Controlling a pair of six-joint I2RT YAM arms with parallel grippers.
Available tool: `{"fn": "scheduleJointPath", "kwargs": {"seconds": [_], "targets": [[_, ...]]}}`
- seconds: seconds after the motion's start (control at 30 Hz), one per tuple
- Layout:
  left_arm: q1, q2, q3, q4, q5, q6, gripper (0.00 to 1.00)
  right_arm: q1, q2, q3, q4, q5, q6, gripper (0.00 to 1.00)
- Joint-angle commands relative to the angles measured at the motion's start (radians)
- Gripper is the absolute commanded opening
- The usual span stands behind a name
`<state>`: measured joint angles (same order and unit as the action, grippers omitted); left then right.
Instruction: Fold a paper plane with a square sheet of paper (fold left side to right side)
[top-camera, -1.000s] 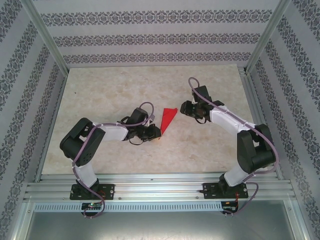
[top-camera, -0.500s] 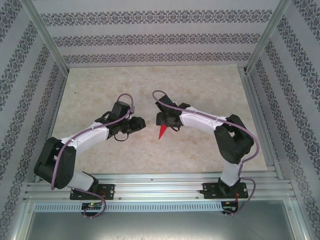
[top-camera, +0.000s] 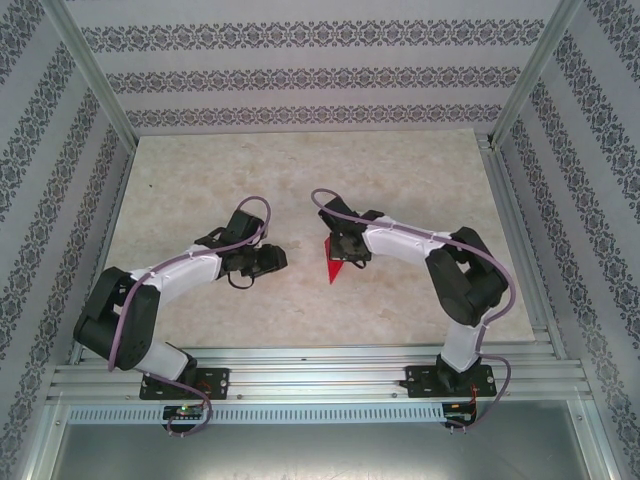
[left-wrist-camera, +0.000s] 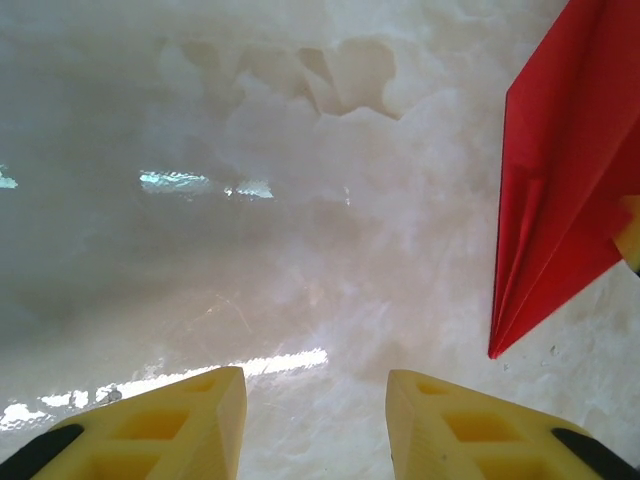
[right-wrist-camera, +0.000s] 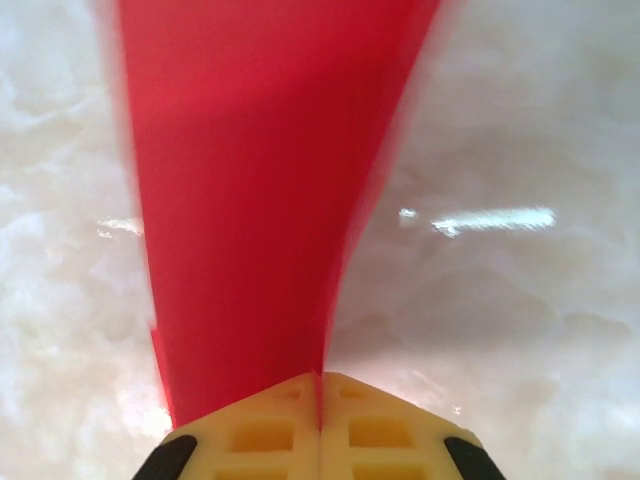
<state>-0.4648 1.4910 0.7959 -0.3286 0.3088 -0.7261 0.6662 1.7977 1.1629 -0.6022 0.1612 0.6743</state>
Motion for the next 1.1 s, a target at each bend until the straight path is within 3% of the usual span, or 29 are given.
{"fn": "scheduleJointPath", "kwargs": {"seconds": [0.0, 0.13, 0.23, 0.33, 0.43, 0.5, 0.67, 0.93, 1.07], "targets": [[0.003, 0.014, 0.054, -0.014, 0.024, 0.036, 0.43, -0.047, -0.107, -0.072, 0.092, -0.079, -0.039, 0.0], [0.0, 0.025, 0.073, -0.001, 0.044, 0.039, 0.43, -0.145, -0.178, -0.179, 0.183, -0.221, -0.124, 0.0], [-0.003, 0.032, 0.083, -0.004, 0.045, 0.043, 0.43, -0.216, -0.19, -0.209, 0.15, -0.239, -0.17, 0.09], [-0.004, 0.032, 0.087, -0.009, 0.039, 0.045, 0.43, -0.234, -0.221, -0.156, 0.021, -0.142, -0.219, 0.2], [-0.004, 0.026, 0.095, -0.023, 0.024, 0.054, 0.44, -0.186, -0.261, -0.066, -0.109, 0.003, -0.251, 0.35], [-0.004, 0.021, 0.102, -0.033, 0.012, 0.063, 0.46, -0.154, -0.261, -0.011, -0.165, 0.028, -0.254, 0.41], [-0.004, 0.014, 0.102, -0.053, -0.015, 0.079, 0.49, -0.063, -0.211, 0.015, -0.18, 0.019, -0.229, 0.49], [-0.004, 0.007, 0.091, -0.067, -0.012, 0.087, 0.51, -0.13, -0.205, -0.067, -0.088, -0.08, -0.194, 0.5], [-0.003, 0.012, 0.082, -0.057, -0.013, 0.08, 0.51, -0.166, -0.192, -0.11, -0.03, -0.194, -0.199, 0.5]]}}
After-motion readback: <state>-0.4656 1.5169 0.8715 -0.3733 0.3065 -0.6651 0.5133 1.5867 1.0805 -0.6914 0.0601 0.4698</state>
